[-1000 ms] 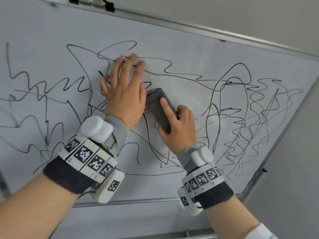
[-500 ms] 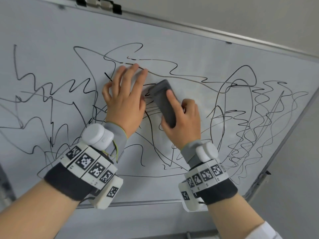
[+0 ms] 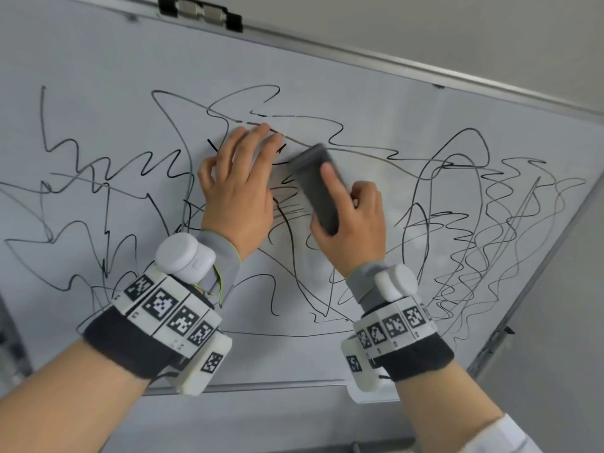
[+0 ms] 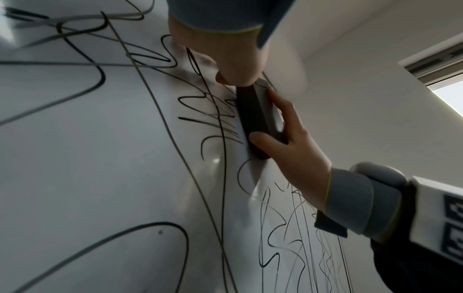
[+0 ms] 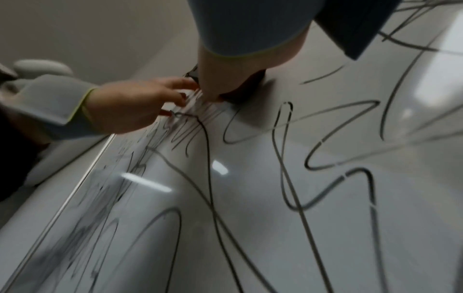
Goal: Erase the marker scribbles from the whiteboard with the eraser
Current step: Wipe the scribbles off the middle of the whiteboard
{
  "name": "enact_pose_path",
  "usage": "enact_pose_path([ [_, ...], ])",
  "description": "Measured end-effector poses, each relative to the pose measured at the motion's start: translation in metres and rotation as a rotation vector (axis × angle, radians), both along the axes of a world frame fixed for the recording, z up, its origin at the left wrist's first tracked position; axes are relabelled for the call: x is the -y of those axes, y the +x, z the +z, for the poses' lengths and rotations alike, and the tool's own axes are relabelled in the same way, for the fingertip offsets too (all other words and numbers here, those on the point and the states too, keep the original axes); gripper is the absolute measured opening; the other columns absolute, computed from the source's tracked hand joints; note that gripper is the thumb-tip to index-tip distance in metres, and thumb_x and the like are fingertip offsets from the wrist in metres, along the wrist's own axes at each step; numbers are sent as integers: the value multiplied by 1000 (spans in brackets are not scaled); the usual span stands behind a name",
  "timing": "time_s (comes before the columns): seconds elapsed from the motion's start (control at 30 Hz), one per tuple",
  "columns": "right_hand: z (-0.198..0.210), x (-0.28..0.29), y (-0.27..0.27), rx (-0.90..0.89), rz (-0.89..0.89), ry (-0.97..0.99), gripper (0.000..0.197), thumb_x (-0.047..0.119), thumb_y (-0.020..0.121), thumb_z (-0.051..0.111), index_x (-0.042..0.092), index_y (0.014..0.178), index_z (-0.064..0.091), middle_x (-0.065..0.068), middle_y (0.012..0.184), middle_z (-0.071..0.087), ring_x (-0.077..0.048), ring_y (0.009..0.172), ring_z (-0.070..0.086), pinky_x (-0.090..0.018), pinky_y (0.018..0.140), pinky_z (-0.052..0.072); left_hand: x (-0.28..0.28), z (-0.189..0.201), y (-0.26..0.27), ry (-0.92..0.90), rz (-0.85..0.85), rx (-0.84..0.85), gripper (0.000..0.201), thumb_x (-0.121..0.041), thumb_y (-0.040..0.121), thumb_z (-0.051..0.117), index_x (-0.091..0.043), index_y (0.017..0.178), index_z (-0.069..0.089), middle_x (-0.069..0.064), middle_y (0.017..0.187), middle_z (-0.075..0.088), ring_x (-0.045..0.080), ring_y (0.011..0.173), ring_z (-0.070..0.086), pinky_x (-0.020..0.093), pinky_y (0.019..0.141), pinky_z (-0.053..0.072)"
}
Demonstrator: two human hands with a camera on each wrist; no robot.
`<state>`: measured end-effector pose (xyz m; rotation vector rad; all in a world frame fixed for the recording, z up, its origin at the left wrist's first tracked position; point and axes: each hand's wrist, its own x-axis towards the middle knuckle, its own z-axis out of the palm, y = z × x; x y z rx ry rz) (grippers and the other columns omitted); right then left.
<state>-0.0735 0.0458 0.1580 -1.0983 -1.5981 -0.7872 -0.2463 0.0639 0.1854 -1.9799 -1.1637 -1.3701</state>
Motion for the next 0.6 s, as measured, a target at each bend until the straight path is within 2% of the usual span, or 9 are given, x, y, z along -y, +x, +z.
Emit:
enact_pose_path([
  [0.07,14,0,4,-137,14,39,70,27,76,62,28,138,29,-14,91,44,-30,77,45,-36,70,46,-1,1,-1,-9,-3,1,63,-8,77,33,-19,138,38,0,147,32,23,135,21,46,98,23],
  [0.13,20,-1,2,-206,27,50,71,28,78,60,28,140,25,-14,92,43,-30,79,46,-35,72,46,0,1,-1,-10,2,1,63,-11,75,30,-19,138,37,0,146,33,22,135,21,46,97,24],
  [0.27,4,-2,-10,-99,42,-12,72,27,76,63,28,139,29,-14,92,44,-30,78,45,-38,72,47,0,0,-2,-2,12,-6,65,-4,74,44,-17,138,39,1,146,33,24,135,22,48,96,25],
  [0.33,-5,-2,-13,-13,30,-46,72,26,74,65,28,138,31,-13,93,43,-28,77,43,-39,70,46,-1,0,-2,0,8,-13,65,-4,74,43,-18,137,39,0,146,33,23,135,22,47,96,24],
  [0.4,2,-1,-9,-8,26,-24,72,26,75,64,28,138,30,-13,92,44,-29,77,44,-37,70,46,-1,1,-1,2,9,-20,65,-5,74,43,-18,138,38,0,146,33,23,135,20,47,96,24],
  [0.53,30,-2,5,-228,31,72,74,26,77,62,21,143,30,-6,94,38,-28,82,46,-30,78,42,-1,0,1,24,11,-12,62,-7,75,38,-19,137,38,0,145,34,22,134,21,46,96,25],
  [0.6,32,-2,4,-254,21,78,74,25,77,62,18,143,30,-4,95,36,-26,82,45,-27,79,41,-1,-2,0,18,21,-10,62,-11,75,33,-19,137,38,0,145,34,22,134,20,46,95,25],
])
